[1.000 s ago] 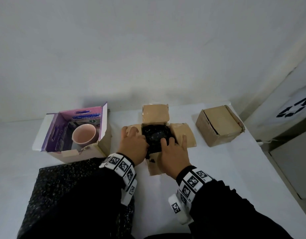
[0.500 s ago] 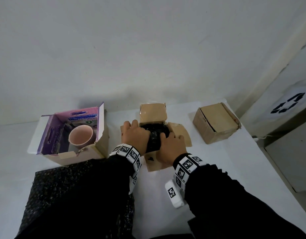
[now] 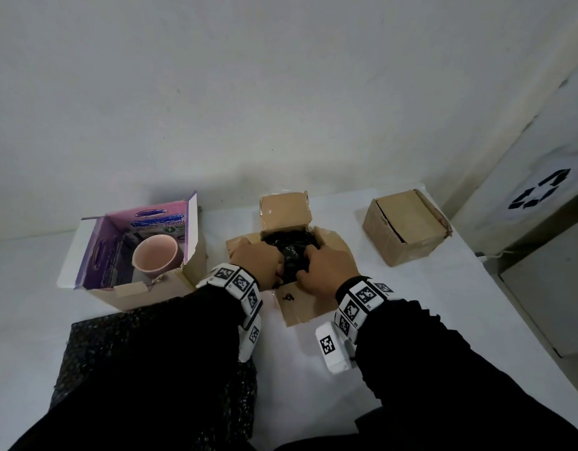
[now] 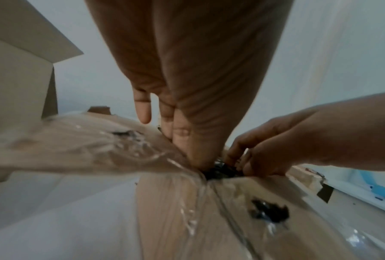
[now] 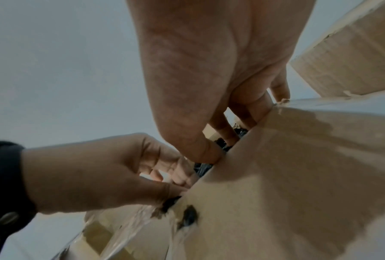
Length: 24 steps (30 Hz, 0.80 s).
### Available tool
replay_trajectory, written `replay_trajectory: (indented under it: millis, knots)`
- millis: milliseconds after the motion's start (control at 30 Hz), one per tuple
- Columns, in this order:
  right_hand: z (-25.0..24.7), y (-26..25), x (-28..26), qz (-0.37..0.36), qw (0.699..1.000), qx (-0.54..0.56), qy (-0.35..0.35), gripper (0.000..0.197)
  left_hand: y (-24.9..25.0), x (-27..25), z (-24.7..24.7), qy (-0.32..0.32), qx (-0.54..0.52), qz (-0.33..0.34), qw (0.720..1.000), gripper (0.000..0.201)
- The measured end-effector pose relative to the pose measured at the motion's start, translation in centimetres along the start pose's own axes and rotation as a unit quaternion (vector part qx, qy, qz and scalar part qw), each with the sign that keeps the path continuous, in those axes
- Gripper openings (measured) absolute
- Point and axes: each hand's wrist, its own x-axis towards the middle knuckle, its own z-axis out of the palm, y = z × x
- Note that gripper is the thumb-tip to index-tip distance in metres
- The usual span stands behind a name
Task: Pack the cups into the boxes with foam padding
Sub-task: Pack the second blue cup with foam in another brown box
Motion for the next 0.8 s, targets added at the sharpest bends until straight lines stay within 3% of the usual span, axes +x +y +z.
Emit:
replay_trajectory:
  millis: [267,367,567,667,800]
  knots:
    - [-0.1,0.6,0.4,-0.001,0.999,0.025,0.035,0.01,1.5,-0.2,0.7,0.115,0.017,-0.05,0.992,0.01]
    - [-0.3,0.4,0.9,0.016,0.999,-0.012,0.031,0.016,1.2,-0.3,0.8,0.119,0.048,-0.065,0.99,0.026]
    - [-0.5,0.6,1.3,-0.017,0.997,-0.068,0.017,0.018,0.9,0.5,1.3,0.076,0.039,-0.075,0.993,0.027]
    - [-0.9,1.1,1.2,-0.047,0.994,-0.059,0.074,0.017,0.4,0.7,0.9,0.073,0.033,-0.062,0.995,0.038]
    - [-0.9,0.7,1.1,-0.095,0.981,-0.087,0.143,0.023,-0.8,0.8,1.0,0.144,0.014,-0.041,0.989,0.051]
